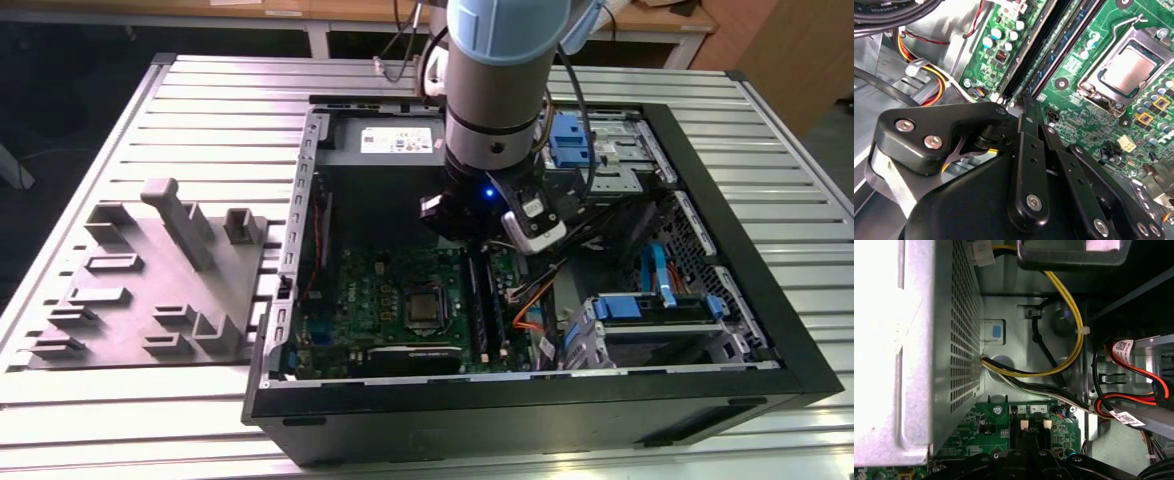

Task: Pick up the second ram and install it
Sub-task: 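Press down the second ram until it locks into place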

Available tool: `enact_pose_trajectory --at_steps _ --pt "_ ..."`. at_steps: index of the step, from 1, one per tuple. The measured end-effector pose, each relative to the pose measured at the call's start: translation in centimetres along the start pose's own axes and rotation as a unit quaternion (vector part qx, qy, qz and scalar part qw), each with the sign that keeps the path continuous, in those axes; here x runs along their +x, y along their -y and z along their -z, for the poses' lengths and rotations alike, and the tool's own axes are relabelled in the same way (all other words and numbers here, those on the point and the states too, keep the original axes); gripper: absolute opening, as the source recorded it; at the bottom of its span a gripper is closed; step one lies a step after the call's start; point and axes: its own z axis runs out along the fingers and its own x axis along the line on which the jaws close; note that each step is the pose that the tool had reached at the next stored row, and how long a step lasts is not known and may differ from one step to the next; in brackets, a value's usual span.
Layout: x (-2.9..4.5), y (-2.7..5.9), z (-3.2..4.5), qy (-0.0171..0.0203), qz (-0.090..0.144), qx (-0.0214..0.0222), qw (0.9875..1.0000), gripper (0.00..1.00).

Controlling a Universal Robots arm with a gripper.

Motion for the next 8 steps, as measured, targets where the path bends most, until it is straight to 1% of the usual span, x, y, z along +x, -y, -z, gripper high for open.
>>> enact_pose_trajectory --at_steps 5,8 --pt "0.0 0.0 -0.01 0.0001 0.0 -0.0003 1.0 0.1" --pt "-0.03 -0.05 0.36 0.0005 0.0 -0.0013 1.0 0.1"
